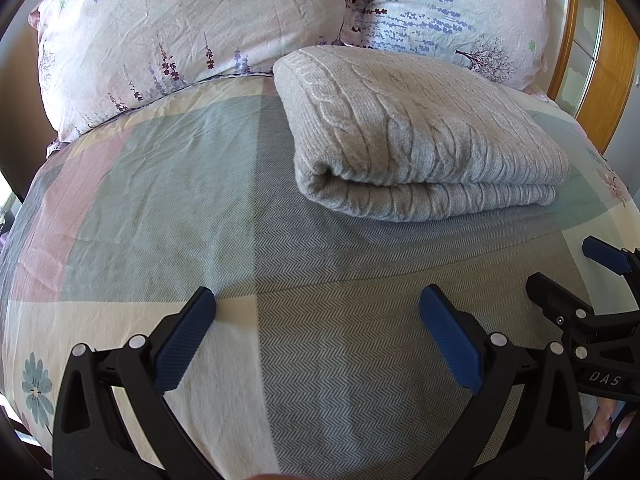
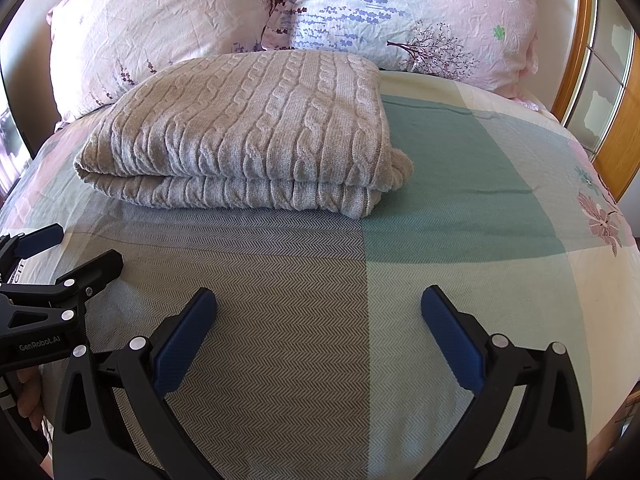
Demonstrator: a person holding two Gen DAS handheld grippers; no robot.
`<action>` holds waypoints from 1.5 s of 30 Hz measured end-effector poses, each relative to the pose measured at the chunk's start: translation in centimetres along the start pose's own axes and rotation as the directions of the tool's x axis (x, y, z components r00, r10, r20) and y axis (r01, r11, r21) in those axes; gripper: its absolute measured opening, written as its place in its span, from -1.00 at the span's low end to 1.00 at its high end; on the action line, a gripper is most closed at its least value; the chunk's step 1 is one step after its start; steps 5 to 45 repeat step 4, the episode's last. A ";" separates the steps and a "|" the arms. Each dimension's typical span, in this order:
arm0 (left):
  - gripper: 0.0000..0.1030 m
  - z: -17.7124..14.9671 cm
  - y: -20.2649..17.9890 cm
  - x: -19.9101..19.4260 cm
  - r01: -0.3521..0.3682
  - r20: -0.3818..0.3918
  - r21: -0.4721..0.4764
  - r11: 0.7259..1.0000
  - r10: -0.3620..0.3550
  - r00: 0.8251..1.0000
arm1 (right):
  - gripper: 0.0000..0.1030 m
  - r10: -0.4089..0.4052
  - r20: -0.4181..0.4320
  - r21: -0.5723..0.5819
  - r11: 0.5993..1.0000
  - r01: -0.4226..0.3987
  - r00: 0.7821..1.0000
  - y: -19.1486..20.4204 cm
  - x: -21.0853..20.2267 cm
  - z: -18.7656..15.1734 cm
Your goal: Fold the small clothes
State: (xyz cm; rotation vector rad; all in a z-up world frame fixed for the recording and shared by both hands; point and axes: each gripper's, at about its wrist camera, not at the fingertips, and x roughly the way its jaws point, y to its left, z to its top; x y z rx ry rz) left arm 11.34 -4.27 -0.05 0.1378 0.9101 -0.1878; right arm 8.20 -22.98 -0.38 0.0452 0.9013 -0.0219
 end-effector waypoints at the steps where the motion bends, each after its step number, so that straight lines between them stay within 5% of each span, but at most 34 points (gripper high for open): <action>1: 0.97 0.0 0.0 0.0 0.001 -0.001 0.001 1.000 -0.001 1.000 | 0.97 0.000 0.000 0.000 1.000 0.000 1.000 0.0 0.0 0.0; 45: 0.97 0.0 0.0 0.0 0.001 -0.001 0.001 1.000 -0.001 1.000 | 0.97 0.000 0.000 0.000 1.000 0.000 1.000 0.0 0.0 0.0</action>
